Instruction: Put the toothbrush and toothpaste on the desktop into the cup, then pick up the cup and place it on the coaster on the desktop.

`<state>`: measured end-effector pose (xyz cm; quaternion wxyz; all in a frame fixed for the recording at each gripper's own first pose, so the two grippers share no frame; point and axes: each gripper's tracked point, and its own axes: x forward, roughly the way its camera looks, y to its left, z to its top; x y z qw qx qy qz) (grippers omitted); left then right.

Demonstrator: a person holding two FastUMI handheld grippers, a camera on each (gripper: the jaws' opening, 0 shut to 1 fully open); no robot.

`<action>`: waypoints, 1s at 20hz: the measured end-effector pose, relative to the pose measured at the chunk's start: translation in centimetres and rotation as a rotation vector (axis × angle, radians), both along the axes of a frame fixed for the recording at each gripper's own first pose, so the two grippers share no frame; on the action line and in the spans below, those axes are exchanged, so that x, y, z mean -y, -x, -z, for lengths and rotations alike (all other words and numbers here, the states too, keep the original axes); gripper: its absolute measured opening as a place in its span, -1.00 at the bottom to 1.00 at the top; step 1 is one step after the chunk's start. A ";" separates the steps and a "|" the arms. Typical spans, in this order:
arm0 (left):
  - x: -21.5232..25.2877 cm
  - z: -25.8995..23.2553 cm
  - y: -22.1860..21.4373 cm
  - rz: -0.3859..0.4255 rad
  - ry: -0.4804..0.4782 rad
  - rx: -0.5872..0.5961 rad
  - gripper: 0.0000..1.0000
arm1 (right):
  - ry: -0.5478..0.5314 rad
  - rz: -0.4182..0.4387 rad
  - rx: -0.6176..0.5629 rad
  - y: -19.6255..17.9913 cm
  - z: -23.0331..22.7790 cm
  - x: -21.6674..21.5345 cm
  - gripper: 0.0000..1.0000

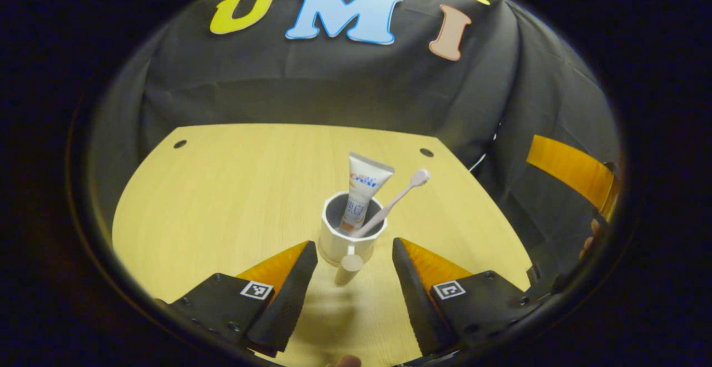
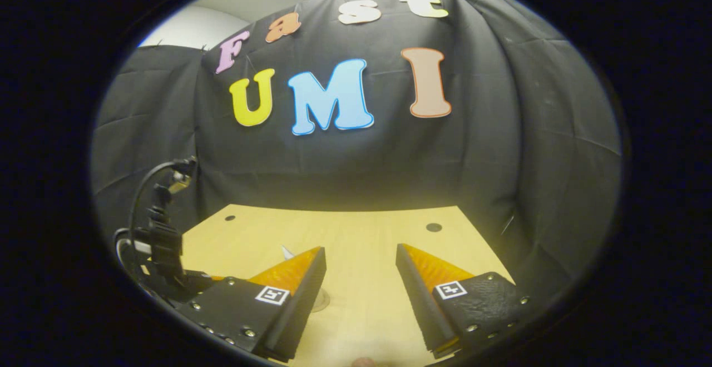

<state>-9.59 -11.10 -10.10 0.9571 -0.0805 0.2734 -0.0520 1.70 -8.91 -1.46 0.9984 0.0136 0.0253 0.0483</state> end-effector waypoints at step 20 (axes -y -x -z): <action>-7.8 -15.7 1.1 -0.059 -0.173 0.555 0.85 | 0.072 0.114 0.166 2.1 -4.7 -3.5 0.73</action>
